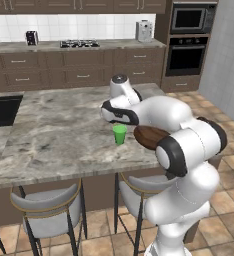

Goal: Place the cup inside the bowl on the dining table and move the bowl to any counter.

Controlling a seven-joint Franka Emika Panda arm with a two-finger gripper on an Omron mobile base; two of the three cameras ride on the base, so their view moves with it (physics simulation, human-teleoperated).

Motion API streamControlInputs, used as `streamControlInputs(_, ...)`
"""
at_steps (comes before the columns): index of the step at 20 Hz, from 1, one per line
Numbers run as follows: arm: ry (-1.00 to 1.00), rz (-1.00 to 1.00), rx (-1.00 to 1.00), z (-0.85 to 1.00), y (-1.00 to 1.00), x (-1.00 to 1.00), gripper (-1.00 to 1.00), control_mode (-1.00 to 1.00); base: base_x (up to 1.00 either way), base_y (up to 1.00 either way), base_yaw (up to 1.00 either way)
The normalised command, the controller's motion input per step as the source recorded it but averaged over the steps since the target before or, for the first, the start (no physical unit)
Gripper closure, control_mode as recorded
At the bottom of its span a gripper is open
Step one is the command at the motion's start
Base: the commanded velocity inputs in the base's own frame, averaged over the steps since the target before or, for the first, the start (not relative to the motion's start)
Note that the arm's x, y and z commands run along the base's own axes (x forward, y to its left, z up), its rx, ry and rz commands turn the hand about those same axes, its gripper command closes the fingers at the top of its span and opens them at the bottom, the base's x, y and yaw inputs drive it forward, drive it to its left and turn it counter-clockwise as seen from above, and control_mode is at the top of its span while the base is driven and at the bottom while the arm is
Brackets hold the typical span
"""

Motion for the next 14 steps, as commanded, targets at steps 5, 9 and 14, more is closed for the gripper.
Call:
streamControlInputs(5,0.0,0.0,0.0,-0.19,0.0,0.18,-1.0,-1.0,0.0,0.0,0.0)
streamControlInputs(9,0.0,0.0,0.0,-0.2,0.0,0.01,-1.0,-1.0,0.0,0.0,0.0)
streamControlInputs(14,0.0,0.0,0.0,-0.11,0.0,0.0,-1.0,-1.0,0.0,0.0,0.0)
